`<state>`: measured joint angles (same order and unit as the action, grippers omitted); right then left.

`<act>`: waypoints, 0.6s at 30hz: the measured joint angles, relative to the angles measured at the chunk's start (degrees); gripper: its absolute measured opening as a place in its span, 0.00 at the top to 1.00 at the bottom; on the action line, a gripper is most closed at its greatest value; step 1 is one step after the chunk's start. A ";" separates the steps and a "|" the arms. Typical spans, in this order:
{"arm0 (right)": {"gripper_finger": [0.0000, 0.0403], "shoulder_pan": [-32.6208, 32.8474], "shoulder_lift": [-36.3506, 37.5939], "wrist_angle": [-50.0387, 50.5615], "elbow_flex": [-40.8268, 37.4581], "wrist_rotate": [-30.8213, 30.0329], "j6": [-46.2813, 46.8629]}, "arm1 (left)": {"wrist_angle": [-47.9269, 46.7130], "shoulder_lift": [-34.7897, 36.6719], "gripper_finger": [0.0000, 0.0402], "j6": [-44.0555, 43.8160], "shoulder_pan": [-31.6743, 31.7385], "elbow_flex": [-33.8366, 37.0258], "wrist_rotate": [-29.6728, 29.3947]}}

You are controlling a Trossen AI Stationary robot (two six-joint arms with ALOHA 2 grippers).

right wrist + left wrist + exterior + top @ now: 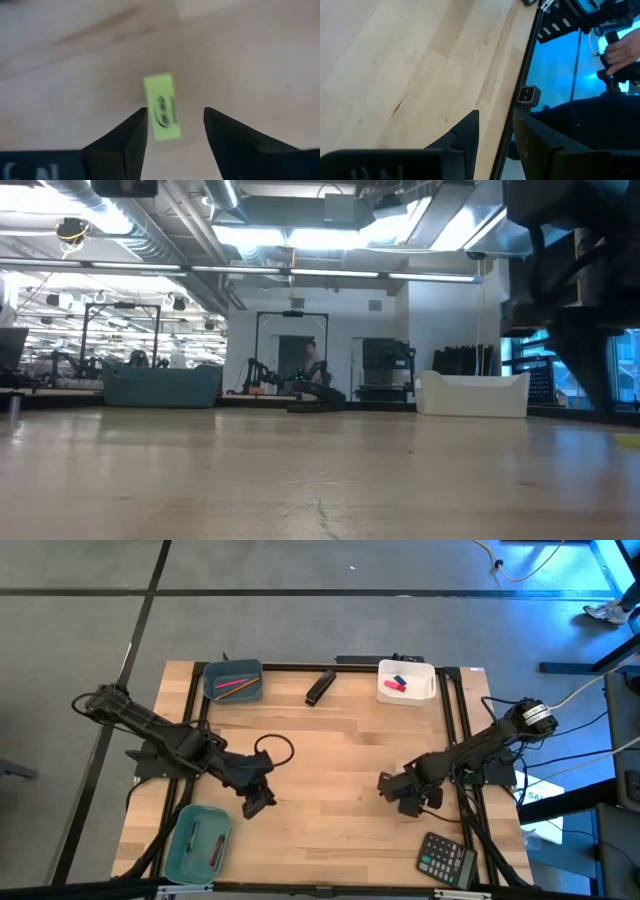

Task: Sort crayons/erasers/pens/pencils in bins
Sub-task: Put the yellow eraser into the white bin

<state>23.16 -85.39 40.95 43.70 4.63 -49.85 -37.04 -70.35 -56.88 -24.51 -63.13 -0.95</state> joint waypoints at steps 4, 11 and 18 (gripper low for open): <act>0.55 0.04 -1.77 0.35 0.00 1.48 -0.09 | 0.00 0.00 0.72 0.00 0.15 0.00 0.04; 0.56 0.00 -7.24 -1.12 0.40 0.33 -0.15 | -0.02 0.00 0.72 -0.06 0.15 0.00 -1.08; 0.64 -0.02 -7.49 -1.39 0.32 0.19 0.07 | -0.04 0.00 0.72 -0.59 -0.03 0.00 -1.09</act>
<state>23.14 -92.87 39.56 44.02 4.82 -49.78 -37.08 -70.35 -57.47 -24.55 -63.13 -2.04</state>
